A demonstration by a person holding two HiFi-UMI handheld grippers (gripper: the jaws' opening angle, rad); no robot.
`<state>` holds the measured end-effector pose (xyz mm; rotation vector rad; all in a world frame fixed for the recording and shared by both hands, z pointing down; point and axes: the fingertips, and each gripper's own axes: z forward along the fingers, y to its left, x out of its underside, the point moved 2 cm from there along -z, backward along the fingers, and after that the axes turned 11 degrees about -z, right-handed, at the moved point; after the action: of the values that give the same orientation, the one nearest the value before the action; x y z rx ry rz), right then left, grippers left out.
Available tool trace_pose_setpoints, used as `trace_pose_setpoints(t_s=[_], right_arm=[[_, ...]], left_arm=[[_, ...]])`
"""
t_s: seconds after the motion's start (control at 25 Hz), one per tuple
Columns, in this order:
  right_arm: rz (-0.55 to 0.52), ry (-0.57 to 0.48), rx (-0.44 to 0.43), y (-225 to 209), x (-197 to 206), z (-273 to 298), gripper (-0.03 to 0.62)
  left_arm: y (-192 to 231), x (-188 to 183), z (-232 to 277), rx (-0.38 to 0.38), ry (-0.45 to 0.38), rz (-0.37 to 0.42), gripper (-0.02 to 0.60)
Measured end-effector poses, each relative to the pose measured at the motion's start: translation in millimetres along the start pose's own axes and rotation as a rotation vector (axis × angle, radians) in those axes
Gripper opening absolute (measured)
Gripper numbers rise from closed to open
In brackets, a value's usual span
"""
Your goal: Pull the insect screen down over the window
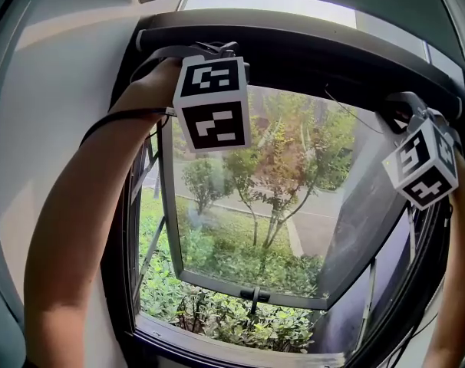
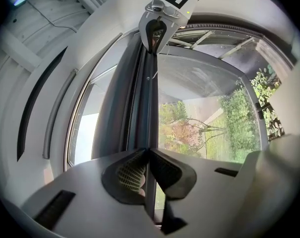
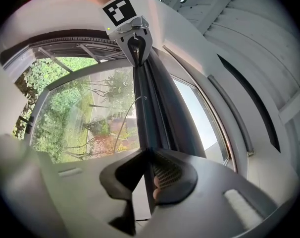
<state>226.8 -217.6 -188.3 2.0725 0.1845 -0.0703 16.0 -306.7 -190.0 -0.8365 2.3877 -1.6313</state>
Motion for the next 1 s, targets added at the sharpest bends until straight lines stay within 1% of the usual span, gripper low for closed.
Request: trace_pose_setpoints(t_s=[0.2,0.36,0.6,0.8,1.0], right_arm=[[-0.039,0.012,-0.087,21,-1,-7,0.048],[-0.055,0.01,-0.103,35,-3,-17,0.038],[-0.075,0.013,-0.145,55,-3,-28,0.033],[-0.076,-0.012,-0.145,72,-7,-37,0.032],[-0.097,-0.011,-0.14,85,-7,-48,0.031]], left_arm=[[-13,3,-9,0.038,0.008,0.022,0.031],[-30,6,-16,0.071,0.006,0.037,0.029],[-50,10,-27,0.114,0.024,0.056,0.028],[-67,15,-35,0.125,0.007,0.06,0.028],[-82,17,-42,0.121,-0.012,0.065,0.026]])
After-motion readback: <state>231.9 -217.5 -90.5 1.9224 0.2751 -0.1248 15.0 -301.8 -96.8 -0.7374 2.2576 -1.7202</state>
